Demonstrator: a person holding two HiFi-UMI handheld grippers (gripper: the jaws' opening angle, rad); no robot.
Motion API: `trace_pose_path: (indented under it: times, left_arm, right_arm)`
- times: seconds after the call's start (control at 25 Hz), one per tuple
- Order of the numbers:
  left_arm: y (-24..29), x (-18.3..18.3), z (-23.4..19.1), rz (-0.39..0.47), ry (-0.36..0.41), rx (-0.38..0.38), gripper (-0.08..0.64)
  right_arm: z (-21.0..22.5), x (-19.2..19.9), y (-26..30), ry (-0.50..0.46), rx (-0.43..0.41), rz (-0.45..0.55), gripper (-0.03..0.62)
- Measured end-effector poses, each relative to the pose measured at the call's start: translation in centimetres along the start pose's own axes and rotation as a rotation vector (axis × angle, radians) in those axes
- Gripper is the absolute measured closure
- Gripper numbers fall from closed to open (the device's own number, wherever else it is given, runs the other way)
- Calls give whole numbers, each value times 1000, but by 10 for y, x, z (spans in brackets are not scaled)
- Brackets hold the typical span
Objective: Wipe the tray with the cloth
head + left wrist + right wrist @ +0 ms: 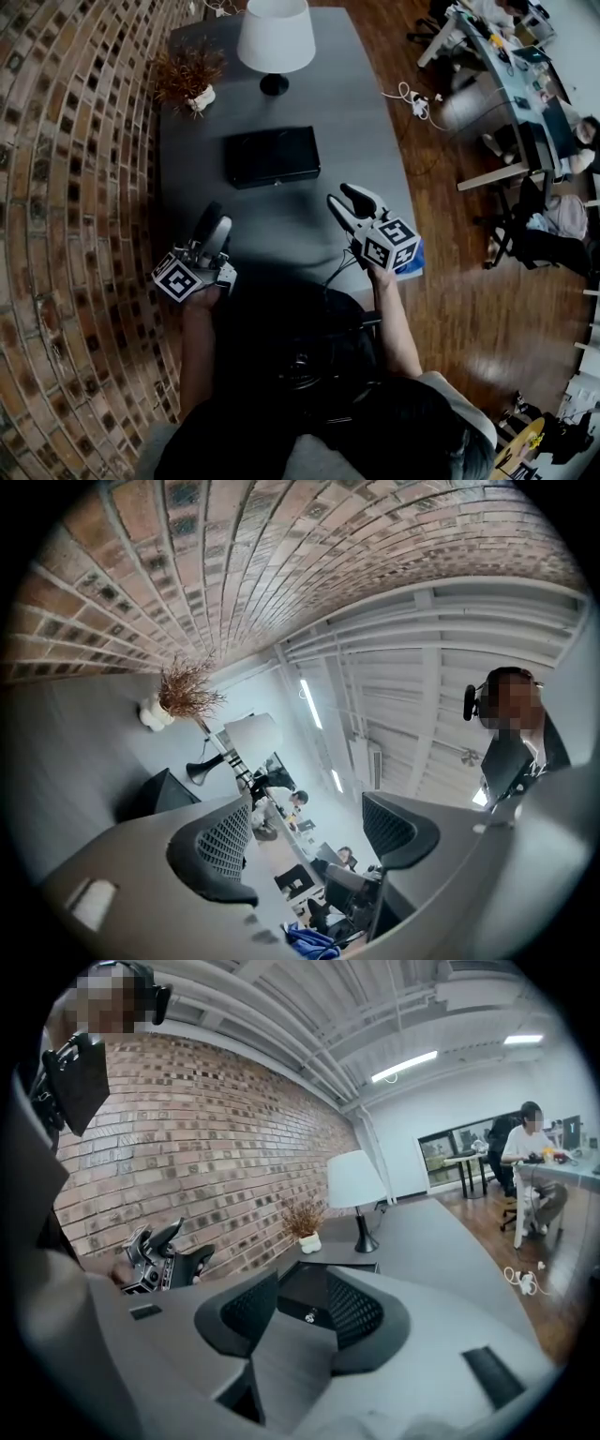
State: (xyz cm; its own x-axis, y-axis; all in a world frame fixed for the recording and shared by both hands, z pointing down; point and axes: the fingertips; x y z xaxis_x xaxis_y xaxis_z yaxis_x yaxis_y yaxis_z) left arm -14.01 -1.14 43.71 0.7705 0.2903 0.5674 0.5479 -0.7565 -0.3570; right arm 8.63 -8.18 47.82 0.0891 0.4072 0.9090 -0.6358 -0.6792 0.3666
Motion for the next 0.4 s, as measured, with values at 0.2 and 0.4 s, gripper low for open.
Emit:
trace_pose_path:
  times: [0.2, 0.4]
  left_arm:
    - [1, 2, 4, -11, 5, 11, 195]
    - [7, -2, 2, -28, 25, 23, 195]
  right_arm:
    - [-1, 3, 0, -14, -3, -4, 412]
    - [-3, -3, 6, -26, -3, 4, 411]
Point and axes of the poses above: the fingertips, and each gripper's own axes: y forward along the fingers, z to its right, x out of its underside, and after that the axes turned 12 degrees about x, right-handed
